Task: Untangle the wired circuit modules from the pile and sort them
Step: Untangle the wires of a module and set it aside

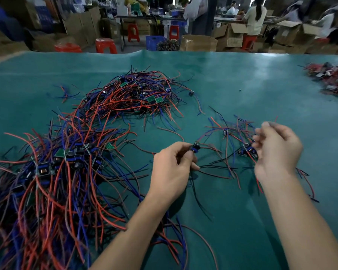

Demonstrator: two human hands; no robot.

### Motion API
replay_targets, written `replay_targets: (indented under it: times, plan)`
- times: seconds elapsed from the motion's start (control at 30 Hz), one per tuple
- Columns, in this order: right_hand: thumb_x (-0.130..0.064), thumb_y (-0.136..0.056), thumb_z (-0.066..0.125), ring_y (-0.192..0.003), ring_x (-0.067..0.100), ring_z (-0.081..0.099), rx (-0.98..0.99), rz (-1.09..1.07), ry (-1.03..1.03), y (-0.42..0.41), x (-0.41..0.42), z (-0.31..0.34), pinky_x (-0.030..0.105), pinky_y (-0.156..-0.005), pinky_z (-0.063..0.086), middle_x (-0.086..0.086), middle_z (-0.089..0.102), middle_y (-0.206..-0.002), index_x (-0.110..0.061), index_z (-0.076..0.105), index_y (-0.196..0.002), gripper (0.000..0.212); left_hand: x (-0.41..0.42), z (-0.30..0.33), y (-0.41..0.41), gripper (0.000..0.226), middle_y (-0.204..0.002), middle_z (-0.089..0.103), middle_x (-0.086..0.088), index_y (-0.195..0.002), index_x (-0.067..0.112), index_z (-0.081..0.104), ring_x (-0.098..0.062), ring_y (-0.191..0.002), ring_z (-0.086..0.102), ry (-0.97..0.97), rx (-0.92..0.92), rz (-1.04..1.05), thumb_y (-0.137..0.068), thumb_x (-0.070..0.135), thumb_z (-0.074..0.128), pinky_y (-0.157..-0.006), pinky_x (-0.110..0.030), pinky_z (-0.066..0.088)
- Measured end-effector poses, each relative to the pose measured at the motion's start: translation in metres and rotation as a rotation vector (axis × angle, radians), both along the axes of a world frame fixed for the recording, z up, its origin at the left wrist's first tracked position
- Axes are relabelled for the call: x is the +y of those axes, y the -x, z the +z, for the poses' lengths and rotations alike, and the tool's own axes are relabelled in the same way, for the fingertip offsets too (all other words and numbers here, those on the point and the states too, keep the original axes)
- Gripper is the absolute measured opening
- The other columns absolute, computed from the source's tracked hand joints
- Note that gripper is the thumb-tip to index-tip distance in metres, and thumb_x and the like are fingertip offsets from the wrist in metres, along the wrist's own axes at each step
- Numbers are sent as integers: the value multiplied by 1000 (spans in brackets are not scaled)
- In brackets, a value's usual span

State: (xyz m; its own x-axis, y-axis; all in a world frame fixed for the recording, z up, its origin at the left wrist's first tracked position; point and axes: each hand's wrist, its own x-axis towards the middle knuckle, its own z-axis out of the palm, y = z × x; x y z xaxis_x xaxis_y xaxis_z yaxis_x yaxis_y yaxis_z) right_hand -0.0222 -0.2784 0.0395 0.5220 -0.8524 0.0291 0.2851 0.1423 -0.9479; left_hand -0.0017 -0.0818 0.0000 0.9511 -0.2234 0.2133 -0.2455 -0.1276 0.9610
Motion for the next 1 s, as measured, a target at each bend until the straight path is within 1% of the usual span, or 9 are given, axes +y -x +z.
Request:
replay_targets:
  times: [0.07, 0.17, 0.23, 0.33, 0.5, 0.7, 0.83, 0.9, 1.0]
  plan:
    - [-8, -95, 66, -46, 10, 53, 136, 227, 160, -1, 16, -3, 22, -41, 36, 3, 65, -64, -13, 68, -80, 16, -1, 1, 1, 12, -72, 69, -5, -94, 10, 63, -16, -59, 71, 53, 11, 31, -100, 5, 54, -59, -24, 54]
    - [-22, -94, 71, -59, 10, 60, 241, 696, 380, 0, 47, -11, 21, -43, 40, 1, 73, -73, -9, 75, -88, 15, 0, 2, 1, 16, -63, 67, 1, -86, 14, 63, -14, -52, 67, 31, -36, 56, -100, 10, 56, -57, -26, 55]
    - [-22, -93, 74, -64, 9, 58, 199, 781, 467, 0, 56, -18, 21, -47, 41, -2, 72, -75, -12, 76, -88, 12, 1, 2, 1, 18, -59, 66, 2, -82, 18, 64, -11, -47, 63, -16, -55, 51, -99, 16, 58, -53, -26, 53]
    - [-17, -91, 76, -63, 7, 56, 118, 714, 548, -2, 53, -21, 19, -52, 40, -6, 70, -70, -18, 75, -79, 11, 1, 1, 0, 21, -53, 61, 4, -79, 18, 64, -11, -42, 56, -49, -45, 29, -99, 18, 59, -47, -27, 50]
    - [-20, -89, 75, -62, 10, 49, 37, 363, 553, -4, 33, -9, 27, -54, 42, -2, 62, -70, -19, 73, -76, 14, 0, 0, -2, 21, -51, 59, 5, -76, 17, 66, -10, -42, 55, -84, -86, -9, -97, 15, 61, -48, -23, 47]
    - [-15, -98, 65, -49, 8, 44, -136, 12, 189, 14, -17, 27, 22, -46, 38, -1, 55, -69, -17, 69, -85, 13, 0, 0, 2, 18, -58, 63, 1, -78, 15, 67, -12, -47, 60, -131, -110, -21, -95, 16, 60, -54, -28, 54]
    - [-26, -94, 65, -45, 0, 43, 63, 46, 321, 24, -63, 44, 16, -44, 35, -3, 51, -72, -18, 72, -93, 10, 1, 2, 1, 20, -59, 64, 3, -78, 16, 67, -9, -47, 59, -74, -67, 5, -96, 15, 58, -52, -22, 51]
    - [-29, -91, 69, -41, 0, 42, 225, 112, 438, 24, -78, 48, 13, -39, 34, 3, 53, -72, -14, 74, -104, 20, 0, 2, 2, 18, -61, 66, 0, -78, 16, 67, -13, -50, 63, -104, -99, 14, -95, 17, 60, -56, -29, 55]
    - [-26, -90, 73, -41, 0, 45, 363, 177, 563, 22, -82, 52, 12, -37, 36, 8, 58, -70, -13, 75, -99, 16, 0, 2, 1, 17, -62, 66, -1, -78, 16, 67, -20, -56, 65, -108, -111, 22, -93, 20, 60, -62, -39, 56]
